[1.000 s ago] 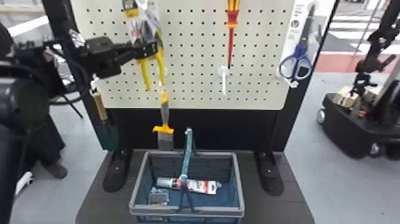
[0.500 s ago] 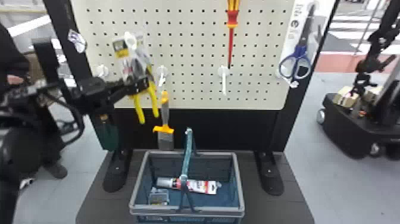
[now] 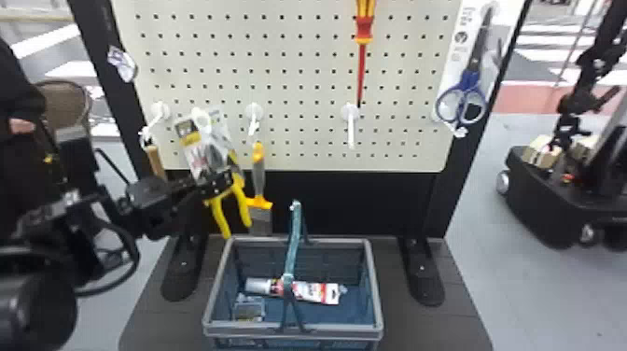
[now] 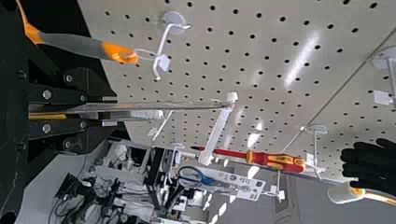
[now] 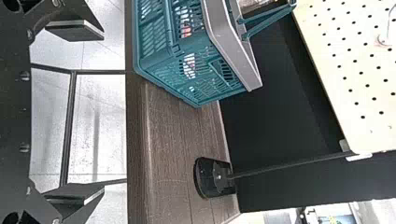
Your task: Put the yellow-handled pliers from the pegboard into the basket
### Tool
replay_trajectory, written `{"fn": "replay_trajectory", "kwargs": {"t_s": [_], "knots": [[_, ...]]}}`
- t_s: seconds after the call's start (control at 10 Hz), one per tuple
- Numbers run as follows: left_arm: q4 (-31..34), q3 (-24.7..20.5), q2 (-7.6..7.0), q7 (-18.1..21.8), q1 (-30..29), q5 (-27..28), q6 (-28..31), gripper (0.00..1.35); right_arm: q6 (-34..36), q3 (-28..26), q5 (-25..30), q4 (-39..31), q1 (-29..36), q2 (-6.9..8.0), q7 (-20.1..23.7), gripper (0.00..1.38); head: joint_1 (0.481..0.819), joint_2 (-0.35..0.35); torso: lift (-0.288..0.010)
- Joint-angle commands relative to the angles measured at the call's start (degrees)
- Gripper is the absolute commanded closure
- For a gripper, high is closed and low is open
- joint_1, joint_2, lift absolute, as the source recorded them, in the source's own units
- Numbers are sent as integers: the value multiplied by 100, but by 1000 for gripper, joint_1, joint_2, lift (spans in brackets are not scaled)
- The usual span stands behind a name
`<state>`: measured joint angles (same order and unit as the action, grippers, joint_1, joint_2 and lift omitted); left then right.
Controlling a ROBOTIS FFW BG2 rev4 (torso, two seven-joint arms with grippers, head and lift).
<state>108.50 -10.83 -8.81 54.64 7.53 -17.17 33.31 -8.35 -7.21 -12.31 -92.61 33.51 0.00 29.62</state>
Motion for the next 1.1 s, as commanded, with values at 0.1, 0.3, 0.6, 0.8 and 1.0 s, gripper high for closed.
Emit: {"fn": "replay_trajectory", "kwargs": {"t_s": [0.1, 0.3, 0.6, 0.8, 1.0], "knots": [[-197, -86, 231, -164, -547, 100, -571, 1113, 0, 0, 0, 28, -1, 5, 0, 147, 549, 0, -100], [-1041, 160, 415, -490, -867, -498, -1494, 1113, 0, 0, 0, 70, 24, 5, 0, 147, 549, 0, -100], [-2349, 828, 468, -700, -707, -1034, -2303, 1113, 0, 0, 0, 84, 24, 5, 0, 147, 549, 0, -100], [-2841, 1048, 468, -718, -559, -1192, -2461, 1111, 0, 0, 0, 99, 24, 5, 0, 147, 549, 0, -100], [-2911, 1180, 415, -718, -510, -1297, -2277, 1058, 0, 0, 0, 113, 24, 5, 0, 147, 549, 0, -100]]}}
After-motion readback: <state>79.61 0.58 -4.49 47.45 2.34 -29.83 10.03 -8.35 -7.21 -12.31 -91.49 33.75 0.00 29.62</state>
